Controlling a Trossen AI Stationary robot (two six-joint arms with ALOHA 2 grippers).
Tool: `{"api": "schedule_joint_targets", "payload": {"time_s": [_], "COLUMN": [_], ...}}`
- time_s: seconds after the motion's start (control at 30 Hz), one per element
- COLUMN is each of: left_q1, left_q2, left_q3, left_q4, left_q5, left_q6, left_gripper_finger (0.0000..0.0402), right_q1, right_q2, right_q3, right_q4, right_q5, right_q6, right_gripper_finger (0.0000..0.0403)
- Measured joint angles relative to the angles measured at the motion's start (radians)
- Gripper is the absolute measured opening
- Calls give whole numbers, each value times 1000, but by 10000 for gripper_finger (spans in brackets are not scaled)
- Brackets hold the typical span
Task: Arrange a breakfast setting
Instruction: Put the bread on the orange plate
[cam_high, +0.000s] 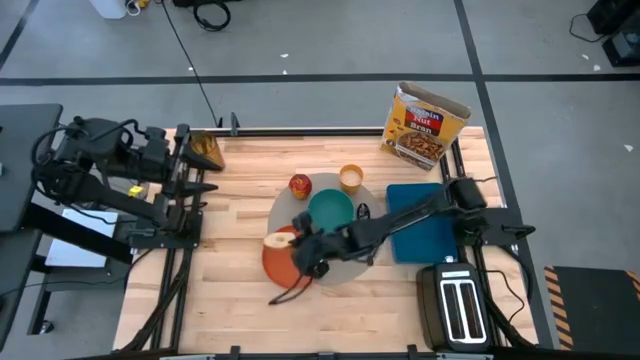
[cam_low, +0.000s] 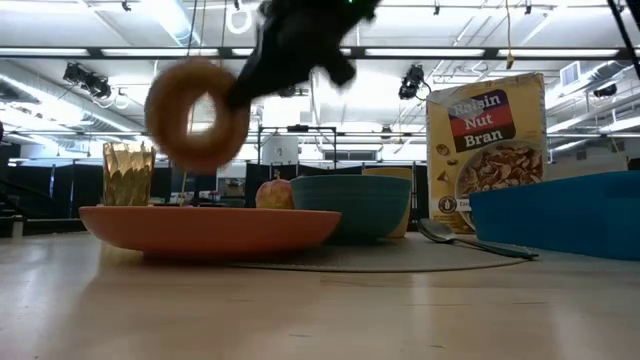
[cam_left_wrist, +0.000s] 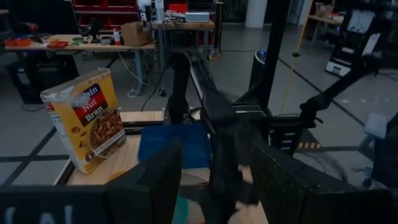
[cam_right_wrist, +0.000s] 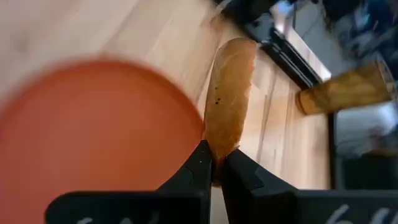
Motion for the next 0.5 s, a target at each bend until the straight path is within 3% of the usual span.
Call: {"api": "schedule_joint_targets", "payload": {"time_s": [0.13, 0.3, 0.5], "left_q1": [0, -2, -1], "left_q2": [-12, -23, -23], "left_q3": [0, 0, 0], "left_q4": [-2, -38, -65], "left_q5": [0, 0, 0], "left_q6": [-34, -54, -44], "left_gripper_finger": [190, 190, 190], "right_q1": [19, 62, 77], "right_q2": [86, 134, 135], "right_q3": [-1, -1, -1], "right_q4": [8, 9, -96], "right_q5": [65, 108, 76], "right_q6": [-228, -374, -300], "right_gripper_finger": [23, 23, 44]}}
